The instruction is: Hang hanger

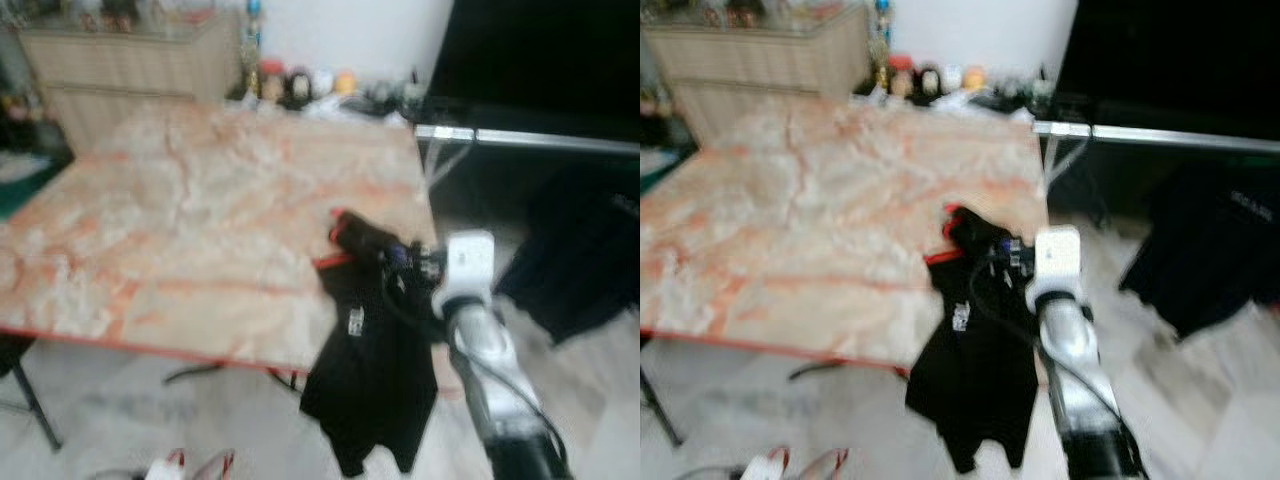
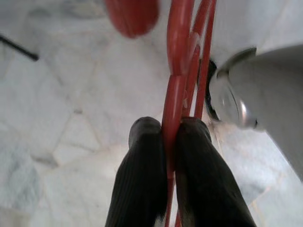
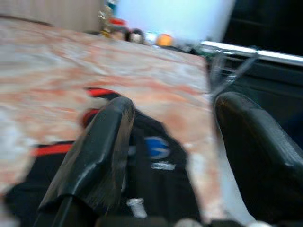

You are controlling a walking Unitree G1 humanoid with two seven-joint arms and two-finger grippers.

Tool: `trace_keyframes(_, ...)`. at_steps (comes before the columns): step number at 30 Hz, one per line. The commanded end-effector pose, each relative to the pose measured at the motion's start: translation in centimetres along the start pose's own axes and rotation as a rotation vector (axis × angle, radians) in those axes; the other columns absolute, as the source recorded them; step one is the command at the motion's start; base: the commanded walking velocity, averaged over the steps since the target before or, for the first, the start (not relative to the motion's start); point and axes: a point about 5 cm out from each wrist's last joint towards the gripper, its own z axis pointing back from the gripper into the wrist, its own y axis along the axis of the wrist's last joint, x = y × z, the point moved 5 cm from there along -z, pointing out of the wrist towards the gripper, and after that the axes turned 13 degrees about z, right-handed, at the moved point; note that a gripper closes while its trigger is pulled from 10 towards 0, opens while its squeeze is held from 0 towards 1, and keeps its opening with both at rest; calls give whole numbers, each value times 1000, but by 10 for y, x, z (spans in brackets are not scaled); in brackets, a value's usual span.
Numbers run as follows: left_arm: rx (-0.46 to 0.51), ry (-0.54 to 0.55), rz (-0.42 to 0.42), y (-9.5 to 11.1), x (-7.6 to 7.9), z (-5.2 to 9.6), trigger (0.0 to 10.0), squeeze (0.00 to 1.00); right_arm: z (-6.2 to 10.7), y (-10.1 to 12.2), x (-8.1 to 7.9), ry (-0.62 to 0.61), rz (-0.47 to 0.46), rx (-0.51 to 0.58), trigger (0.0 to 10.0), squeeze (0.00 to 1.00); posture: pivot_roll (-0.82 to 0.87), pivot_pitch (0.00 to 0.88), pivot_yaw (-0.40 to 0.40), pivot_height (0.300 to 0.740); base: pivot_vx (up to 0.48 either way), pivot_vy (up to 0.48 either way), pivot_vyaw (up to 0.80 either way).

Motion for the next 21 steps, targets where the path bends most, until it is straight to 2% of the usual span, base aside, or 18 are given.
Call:
trace_keyframes(1, -50, 0, 10, -16, 1, 3, 10000, 0, 1, -4, 0, -1, 5, -14, 10000, 0, 116, 0, -37, 740, 0, 0, 0)
trace_keyframes(21, -46, -6, 4, -14, 3, 2, 10000, 0, 0, -2, -2, 0, -4, -11, 10000, 0, 116, 0, -35, 740, 0, 0, 0)
